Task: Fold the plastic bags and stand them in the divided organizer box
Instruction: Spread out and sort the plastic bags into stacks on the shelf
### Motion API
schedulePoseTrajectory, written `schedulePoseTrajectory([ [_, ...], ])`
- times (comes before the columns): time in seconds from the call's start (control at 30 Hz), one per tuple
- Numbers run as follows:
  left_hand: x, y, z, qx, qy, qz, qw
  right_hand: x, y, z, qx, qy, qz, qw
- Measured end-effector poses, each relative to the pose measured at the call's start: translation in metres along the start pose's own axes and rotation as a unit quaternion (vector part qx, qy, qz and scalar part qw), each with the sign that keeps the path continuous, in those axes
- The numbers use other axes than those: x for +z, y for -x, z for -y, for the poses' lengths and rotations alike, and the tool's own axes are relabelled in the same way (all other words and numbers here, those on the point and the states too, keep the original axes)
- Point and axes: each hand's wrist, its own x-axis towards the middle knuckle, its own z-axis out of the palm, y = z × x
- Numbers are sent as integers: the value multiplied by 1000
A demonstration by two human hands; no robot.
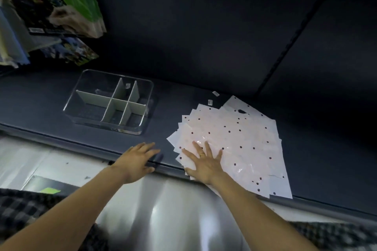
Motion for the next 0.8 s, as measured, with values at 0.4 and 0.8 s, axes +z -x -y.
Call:
schedulePoseTrajectory([
  [0.4,43,-79,-62,-32,2,27,999,-1,44,-155,87,-44,-16,995],
  [0.8,53,-83,-66,-58,-24,3,998,-26,83,-242,277,-106,-99,950],
])
